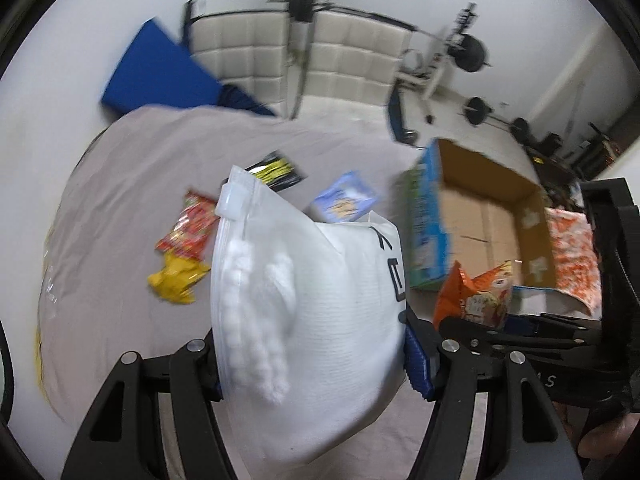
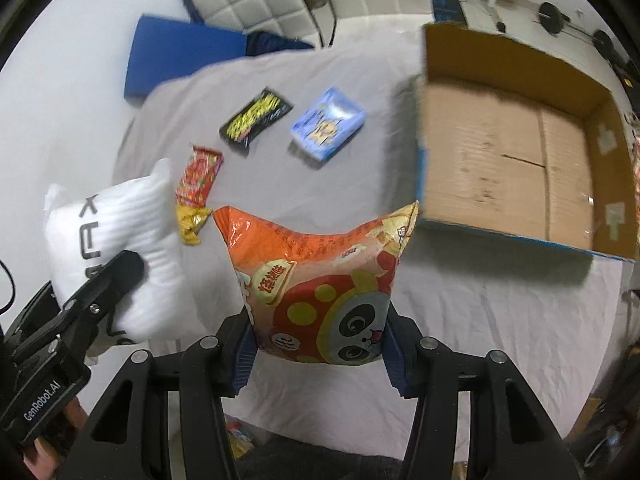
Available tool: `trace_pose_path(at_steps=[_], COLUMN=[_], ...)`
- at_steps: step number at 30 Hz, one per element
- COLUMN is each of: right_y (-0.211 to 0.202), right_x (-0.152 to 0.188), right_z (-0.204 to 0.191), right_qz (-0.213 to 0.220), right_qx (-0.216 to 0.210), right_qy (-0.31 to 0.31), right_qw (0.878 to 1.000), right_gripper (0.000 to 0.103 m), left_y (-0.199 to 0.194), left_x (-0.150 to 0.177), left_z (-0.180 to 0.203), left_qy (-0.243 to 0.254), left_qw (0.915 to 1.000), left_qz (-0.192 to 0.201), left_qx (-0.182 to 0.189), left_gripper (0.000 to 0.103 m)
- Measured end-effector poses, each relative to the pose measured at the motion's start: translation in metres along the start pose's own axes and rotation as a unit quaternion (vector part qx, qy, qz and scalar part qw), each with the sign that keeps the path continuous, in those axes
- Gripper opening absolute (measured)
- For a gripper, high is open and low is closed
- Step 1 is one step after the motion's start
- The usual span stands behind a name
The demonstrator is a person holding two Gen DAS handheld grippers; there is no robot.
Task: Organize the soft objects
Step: 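Carry the white pouch and orange panda bag with both tools over the cardboard box, then lower both bags into the box and open both tools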
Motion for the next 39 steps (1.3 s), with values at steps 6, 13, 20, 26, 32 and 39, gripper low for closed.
trace_pose_path(at_steps=[6,13,20,26,32,39], right_y=[-0.057,-0.089,-0.074,-0.026,0.027,0.074], right_x=[-0.016,-0.044,-0.084,-0.114,-0.138,-0.155], right_z=[0.051,0.147,0.251,0.312,0.358,0.374], right_qz=[0.043,0.067,0.063,0.038,0.009,-0.022], right_qx=[0.006,0.052,0.085,0.098,0.116,0.119], right_qy=[0.031,0.072,0.097,0.088,0.077,0.057], right_qw=[0.999,0.994,0.990,0.991,0.990,0.991], right_gripper=[0.055,0.055,0.055,0.055,0.055,0.056], left_y=[0.007,0.054,0.132,0.211,0.275,0.316], left_x=[-0.027,-0.068,-0.093,-0.089,-0.073,-0.062], left_z=[0.074,0.156,0.230,0.272,0.287,0.302], left_qy=[0.016,0.015,-0.001,-0.029,-0.045,-0.047], left_qw=[0.9981,0.9927,0.9852,0.9752,0.9660,0.9584], left_qz=[-0.001,-0.031,-0.080,-0.133,-0.177,-0.205], left_qx=[0.060,0.116,0.151,0.174,0.183,0.192], left_gripper=[0.064,0.064,0.064,0.064,0.064,0.065])
Point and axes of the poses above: each gripper's, at about its wrist camera, not at the fingertips, and y roughly the way its jaws point, z to its right, x to its underside, the point moved 9 cm from there along y, roughly the way its jaws point, and after that the axes turned 13 degrees about z, right-handed, at the moved point
